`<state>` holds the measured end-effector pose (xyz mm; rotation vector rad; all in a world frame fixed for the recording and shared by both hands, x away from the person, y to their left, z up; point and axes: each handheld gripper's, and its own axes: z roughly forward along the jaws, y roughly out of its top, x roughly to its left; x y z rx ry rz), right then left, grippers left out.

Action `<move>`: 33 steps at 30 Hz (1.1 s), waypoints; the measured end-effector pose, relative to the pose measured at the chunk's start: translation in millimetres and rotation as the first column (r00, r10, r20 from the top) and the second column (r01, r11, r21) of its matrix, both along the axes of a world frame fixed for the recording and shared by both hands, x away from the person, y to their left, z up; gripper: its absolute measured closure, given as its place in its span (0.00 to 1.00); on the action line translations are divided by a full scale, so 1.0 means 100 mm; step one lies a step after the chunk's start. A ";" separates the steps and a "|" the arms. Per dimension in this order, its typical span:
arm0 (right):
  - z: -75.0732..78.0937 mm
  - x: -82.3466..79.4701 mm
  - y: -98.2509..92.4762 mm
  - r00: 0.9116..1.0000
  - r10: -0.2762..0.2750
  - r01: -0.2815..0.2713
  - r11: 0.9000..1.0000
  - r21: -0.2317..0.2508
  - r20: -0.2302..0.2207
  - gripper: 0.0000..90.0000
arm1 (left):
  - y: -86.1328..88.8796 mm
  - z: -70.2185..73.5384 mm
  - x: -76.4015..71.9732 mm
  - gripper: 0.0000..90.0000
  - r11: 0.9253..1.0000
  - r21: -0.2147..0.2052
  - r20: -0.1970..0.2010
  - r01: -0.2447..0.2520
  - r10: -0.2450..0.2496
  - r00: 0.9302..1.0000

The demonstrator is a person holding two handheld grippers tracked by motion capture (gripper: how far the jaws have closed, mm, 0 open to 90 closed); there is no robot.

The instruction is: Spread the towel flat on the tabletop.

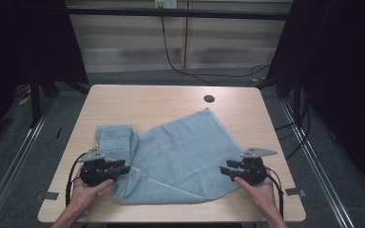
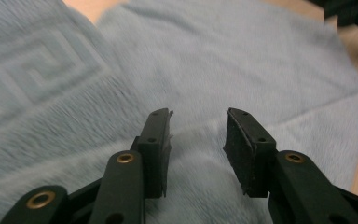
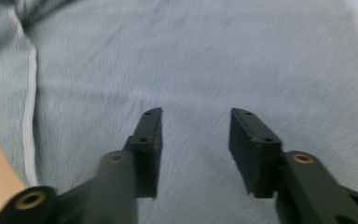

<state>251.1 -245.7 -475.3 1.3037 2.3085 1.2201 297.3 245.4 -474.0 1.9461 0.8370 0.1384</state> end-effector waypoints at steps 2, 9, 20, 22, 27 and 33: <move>-0.07 -0.08 0.08 0.999 0.027 -0.027 1.000 -0.011 -0.033 0.54 | 0.04 0.07 0.06 0.65 1.000 -0.023 0.006 -0.008 0.008 1.000; -0.23 -0.19 0.52 0.986 0.144 -0.148 0.988 -0.045 -0.082 0.36 | 0.19 0.04 0.35 0.56 0.996 0.020 0.003 -0.092 0.092 0.996; -0.25 0.07 0.44 0.994 0.110 -0.107 0.982 -0.155 0.010 0.94 | 0.08 -0.23 0.25 0.81 0.994 0.101 -0.023 -0.032 0.034 0.999; -0.25 0.19 0.40 0.997 0.076 -0.076 0.985 -0.156 -0.006 0.95 | 0.03 -0.22 0.19 0.90 0.996 0.090 -0.037 0.005 -0.001 0.999; -0.26 0.63 0.20 0.999 -0.032 0.031 0.987 -0.161 -0.006 0.96 | -0.18 -0.21 0.00 0.96 0.995 0.047 -0.062 0.091 -0.088 0.994; -0.28 1.06 0.12 0.994 -0.105 0.104 0.984 -0.143 0.004 0.95 | -0.44 -0.16 -0.14 0.91 0.984 0.010 -0.085 0.180 -0.178 0.980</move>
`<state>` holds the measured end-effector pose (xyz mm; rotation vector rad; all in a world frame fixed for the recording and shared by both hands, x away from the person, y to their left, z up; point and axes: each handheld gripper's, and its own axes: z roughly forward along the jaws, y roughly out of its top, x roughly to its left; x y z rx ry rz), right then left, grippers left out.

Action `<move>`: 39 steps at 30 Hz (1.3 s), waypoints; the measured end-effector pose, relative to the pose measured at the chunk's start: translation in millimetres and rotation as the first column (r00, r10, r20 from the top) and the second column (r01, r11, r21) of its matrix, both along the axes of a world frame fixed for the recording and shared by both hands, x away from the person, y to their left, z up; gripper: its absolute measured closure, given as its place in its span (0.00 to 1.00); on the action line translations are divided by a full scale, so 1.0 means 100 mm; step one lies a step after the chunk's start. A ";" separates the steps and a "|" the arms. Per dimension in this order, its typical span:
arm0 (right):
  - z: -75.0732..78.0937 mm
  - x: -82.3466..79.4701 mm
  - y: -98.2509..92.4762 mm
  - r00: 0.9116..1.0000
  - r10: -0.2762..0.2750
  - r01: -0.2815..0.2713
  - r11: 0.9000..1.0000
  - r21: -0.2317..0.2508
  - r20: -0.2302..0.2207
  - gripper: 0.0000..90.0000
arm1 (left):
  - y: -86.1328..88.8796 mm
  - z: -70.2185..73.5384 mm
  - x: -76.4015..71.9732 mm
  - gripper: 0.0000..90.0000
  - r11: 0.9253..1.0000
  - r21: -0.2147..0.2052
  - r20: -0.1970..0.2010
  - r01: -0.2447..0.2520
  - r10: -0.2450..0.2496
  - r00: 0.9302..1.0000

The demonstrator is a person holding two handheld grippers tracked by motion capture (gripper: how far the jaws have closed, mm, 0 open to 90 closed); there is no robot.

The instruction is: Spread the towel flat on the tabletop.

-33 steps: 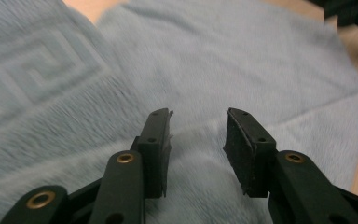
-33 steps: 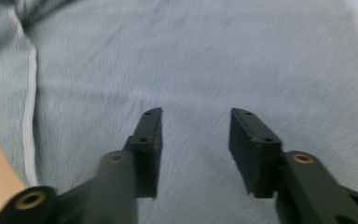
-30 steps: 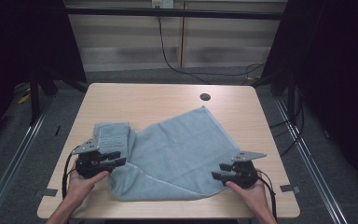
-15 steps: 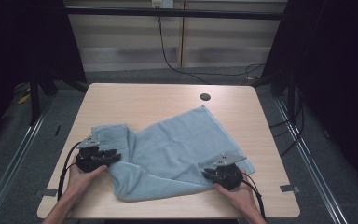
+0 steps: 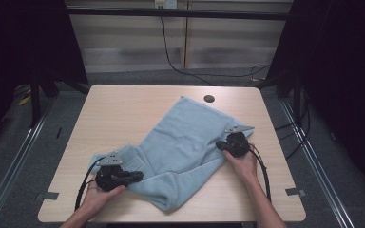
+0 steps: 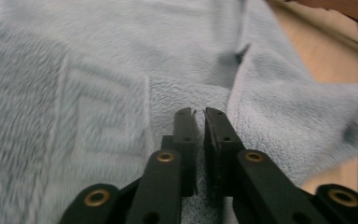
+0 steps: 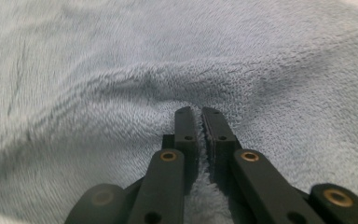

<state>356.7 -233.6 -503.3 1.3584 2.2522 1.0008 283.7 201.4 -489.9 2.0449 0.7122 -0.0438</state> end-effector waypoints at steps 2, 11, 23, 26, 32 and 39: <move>0.03 0.04 0.02 1.000 -0.006 0.006 0.999 0.041 0.007 0.93 | -0.01 0.03 -0.01 0.87 1.000 -0.010 0.002 0.001 -0.001 1.000; 0.37 -0.46 0.50 0.978 0.177 -0.191 0.972 0.136 0.108 0.75 | 0.47 0.20 0.15 0.62 0.982 -0.039 0.088 -0.184 0.186 0.979; 0.34 -0.78 1.64 0.859 0.507 -0.507 0.831 0.227 0.064 0.53 | 0.81 0.08 0.37 0.48 0.941 -0.012 0.077 -0.339 0.338 0.938; 0.28 -0.82 1.91 0.816 0.577 -0.570 0.793 0.216 0.037 0.48 | 0.79 0.04 0.37 0.48 0.944 0.004 0.071 -0.330 0.329 0.942; 0.13 -0.82 2.07 0.793 0.609 -0.597 0.779 0.194 -0.006 0.51 | 0.74 -0.02 0.36 0.48 0.946 0.012 0.053 -0.324 0.323 0.945; 0.25 -0.86 1.90 0.817 0.576 -0.572 0.802 0.173 0.036 0.97 | 0.78 0.10 0.30 0.45 0.941 -0.061 0.073 -0.333 0.337 0.939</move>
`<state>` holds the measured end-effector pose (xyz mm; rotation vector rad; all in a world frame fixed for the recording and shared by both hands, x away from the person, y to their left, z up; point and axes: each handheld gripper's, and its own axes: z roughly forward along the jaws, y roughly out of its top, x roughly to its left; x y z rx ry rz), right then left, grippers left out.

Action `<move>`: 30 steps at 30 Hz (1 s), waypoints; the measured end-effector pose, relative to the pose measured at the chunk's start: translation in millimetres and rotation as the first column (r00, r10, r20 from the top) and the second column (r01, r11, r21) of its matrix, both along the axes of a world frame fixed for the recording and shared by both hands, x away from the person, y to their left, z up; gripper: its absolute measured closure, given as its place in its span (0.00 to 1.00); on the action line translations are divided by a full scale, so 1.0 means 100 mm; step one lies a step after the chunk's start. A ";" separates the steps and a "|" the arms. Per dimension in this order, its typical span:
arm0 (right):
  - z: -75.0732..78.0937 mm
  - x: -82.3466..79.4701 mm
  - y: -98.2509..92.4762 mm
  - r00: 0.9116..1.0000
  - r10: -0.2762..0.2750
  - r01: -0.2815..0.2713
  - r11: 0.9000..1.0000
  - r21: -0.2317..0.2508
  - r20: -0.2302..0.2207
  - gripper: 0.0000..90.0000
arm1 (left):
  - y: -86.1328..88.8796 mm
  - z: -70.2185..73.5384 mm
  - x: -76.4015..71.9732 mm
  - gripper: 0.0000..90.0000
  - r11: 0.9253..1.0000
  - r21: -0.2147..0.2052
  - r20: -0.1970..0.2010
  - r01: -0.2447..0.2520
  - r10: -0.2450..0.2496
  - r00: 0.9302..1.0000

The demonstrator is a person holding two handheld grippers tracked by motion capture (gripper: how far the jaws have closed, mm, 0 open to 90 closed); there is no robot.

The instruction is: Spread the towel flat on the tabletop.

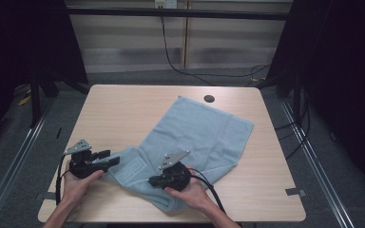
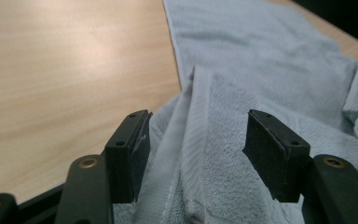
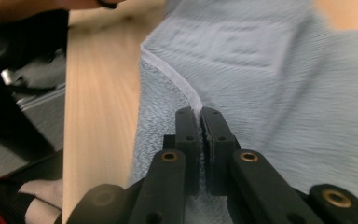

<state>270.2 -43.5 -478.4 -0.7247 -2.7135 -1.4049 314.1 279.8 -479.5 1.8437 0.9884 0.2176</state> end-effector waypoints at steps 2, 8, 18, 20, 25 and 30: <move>0.14 0.00 -0.22 0.997 -0.074 0.072 0.997 0.041 0.034 0.97 | 0.08 0.06 -0.01 0.44 0.999 -0.028 0.024 -0.037 0.038 0.999; 0.30 0.00 -0.83 0.972 -0.222 0.220 0.975 0.036 0.072 0.97 | 0.09 0.06 -0.02 0.44 0.998 -0.039 0.026 -0.049 0.050 0.998; -0.01 -0.25 -1.52 0.928 -0.372 0.371 0.928 -0.016 -0.011 0.95 | -0.17 -0.04 -0.03 0.43 0.998 0.030 -0.014 0.053 -0.052 0.999; -0.04 -0.25 -1.61 0.916 -0.401 0.400 0.915 -0.043 -0.016 0.93 | -0.23 -0.07 -0.03 0.42 0.995 0.054 -0.025 0.078 -0.077 0.997; -0.07 -0.25 -1.66 0.914 -0.405 0.403 0.912 -0.074 -0.014 0.80 | -0.39 -0.20 -0.03 0.44 0.981 0.100 -0.087 0.168 -0.159 0.983; 0.13 -0.28 -1.59 0.920 -0.391 0.391 0.920 0.024 0.007 0.67 | -0.49 -0.23 -0.10 0.80 0.960 0.135 -0.090 0.244 -0.234 0.968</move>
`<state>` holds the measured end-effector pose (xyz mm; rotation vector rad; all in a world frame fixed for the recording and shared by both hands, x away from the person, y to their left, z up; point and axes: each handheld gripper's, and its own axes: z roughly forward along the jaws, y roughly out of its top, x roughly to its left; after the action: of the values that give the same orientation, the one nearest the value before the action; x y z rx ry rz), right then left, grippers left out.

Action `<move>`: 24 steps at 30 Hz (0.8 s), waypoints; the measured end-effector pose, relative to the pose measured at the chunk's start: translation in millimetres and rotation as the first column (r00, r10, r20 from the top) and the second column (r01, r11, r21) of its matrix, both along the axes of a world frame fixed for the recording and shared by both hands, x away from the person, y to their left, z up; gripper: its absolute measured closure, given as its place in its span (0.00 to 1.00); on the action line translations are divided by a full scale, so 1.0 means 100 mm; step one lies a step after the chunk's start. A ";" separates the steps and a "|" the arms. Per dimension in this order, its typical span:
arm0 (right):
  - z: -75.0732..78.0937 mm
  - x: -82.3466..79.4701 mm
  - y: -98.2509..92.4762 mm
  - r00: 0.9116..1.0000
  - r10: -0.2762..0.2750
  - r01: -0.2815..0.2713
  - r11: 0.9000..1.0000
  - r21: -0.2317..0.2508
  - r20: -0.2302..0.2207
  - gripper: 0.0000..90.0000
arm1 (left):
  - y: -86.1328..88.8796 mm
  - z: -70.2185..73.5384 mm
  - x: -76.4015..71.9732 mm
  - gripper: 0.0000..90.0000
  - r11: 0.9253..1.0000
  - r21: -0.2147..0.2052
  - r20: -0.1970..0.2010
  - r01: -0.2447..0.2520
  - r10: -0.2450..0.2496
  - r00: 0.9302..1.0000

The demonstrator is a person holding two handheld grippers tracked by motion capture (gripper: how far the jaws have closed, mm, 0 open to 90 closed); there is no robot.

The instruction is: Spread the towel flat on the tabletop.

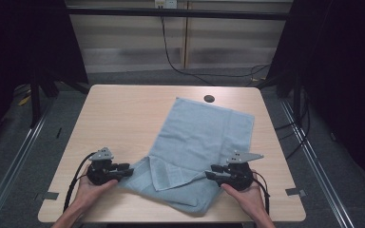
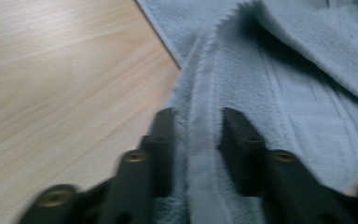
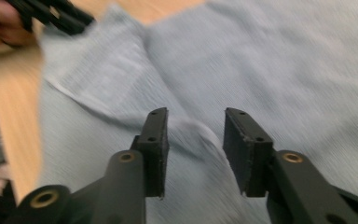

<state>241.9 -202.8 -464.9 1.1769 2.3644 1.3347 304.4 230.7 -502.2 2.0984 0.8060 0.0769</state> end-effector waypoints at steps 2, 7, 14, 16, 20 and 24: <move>0.04 0.01 0.10 1.000 0.026 -0.026 1.000 0.016 0.013 0.65 | -0.03 -0.01 -0.02 0.88 1.000 0.020 -0.002 0.011 -0.011 1.000; 0.01 0.06 0.59 0.983 0.184 -0.184 0.983 0.017 -0.006 0.79 | -0.03 -0.02 -0.04 0.90 1.000 0.008 -0.013 0.015 -0.015 1.000; -0.04 0.15 1.24 0.943 0.331 -0.330 0.944 0.015 -0.026 0.71 | -0.02 -0.01 -0.04 0.87 1.000 -0.002 -0.012 0.002 -0.002 1.000; -0.09 0.14 1.40 0.929 0.368 -0.369 0.929 -0.014 -0.033 0.67 | -0.01 -0.01 -0.02 0.89 1.000 -0.017 -0.017 -0.004 0.003 1.000; -0.22 0.11 1.55 0.918 0.393 -0.395 0.916 -0.070 -0.044 0.58 | -0.01 0.05 0.01 0.94 0.998 -0.061 -0.004 -0.016 0.015 1.000; -0.25 0.10 1.53 0.930 0.367 -0.367 0.925 -0.098 -0.020 0.89 | 0.03 0.12 0.04 0.92 0.992 -0.122 0.007 -0.037 0.038 0.999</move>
<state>251.6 -49.7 -490.2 0.7278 2.7132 1.2916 308.1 233.8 -490.0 1.9670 0.8242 0.0557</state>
